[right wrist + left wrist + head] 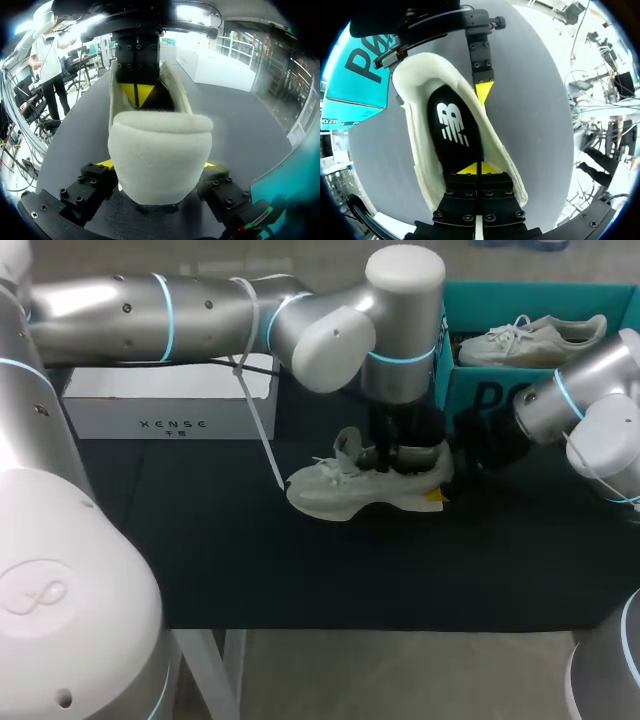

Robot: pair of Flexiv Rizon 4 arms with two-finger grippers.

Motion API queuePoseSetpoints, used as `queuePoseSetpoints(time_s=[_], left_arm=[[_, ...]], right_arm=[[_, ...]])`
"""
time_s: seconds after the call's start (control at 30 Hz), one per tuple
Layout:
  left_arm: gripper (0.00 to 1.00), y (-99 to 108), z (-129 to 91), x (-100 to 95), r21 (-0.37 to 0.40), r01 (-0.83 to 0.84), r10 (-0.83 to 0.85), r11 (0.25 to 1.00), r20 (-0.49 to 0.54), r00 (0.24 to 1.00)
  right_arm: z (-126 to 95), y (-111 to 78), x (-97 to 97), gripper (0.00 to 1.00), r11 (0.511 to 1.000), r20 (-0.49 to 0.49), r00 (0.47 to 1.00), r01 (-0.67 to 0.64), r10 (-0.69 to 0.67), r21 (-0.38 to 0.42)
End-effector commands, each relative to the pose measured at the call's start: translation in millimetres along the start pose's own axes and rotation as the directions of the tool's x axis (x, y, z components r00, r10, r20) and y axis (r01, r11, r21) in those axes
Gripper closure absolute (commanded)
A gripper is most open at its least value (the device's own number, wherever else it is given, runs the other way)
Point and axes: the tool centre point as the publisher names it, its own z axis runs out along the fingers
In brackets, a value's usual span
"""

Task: Take the shoe out of the shoebox, open the shoe tongue, remove and reinsert the insole, then place the shoe into the shoebox

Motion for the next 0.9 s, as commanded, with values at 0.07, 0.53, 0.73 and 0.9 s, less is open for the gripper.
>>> queuePoseSetpoints(time_s=[0.07, 0.53, 0.73, 0.9], left_arm=[[1.00, -4.5, 7.8, 4.4, 0.033, 0.000, 0.002, 0.999, -0.036, 0.999], [0.51, -5.8, 28.7, 12.6, 0.037, 0.015, -0.013, 0.999, -0.043, 0.999], [0.20, -2.1, 34.6, 7.9, 0.017, 0.038, -0.038, 0.999, 0.014, 0.999], [0.10, -1.0, 39.0, 1.3, -0.020, 0.059, -0.057, 0.998, 0.107, 0.993]], right_arm=[[9.1, -5.6, -1.1, 1.00, 1.000, 0.000, 1.000, -0.001, 0.001, 0.003], [9.1, -5.6, -1.1, 1.00, 1.000, 0.000, 1.000, -0.001, 0.001, 0.003], [9.1, -5.6, -1.1, 1.00, 1.000, 0.000, 1.000, -0.001, 0.001, 0.003], [9.1, -5.6, -1.1, 1.00, 1.000, 0.000, 1.000, -0.001, 0.001, 0.003]])
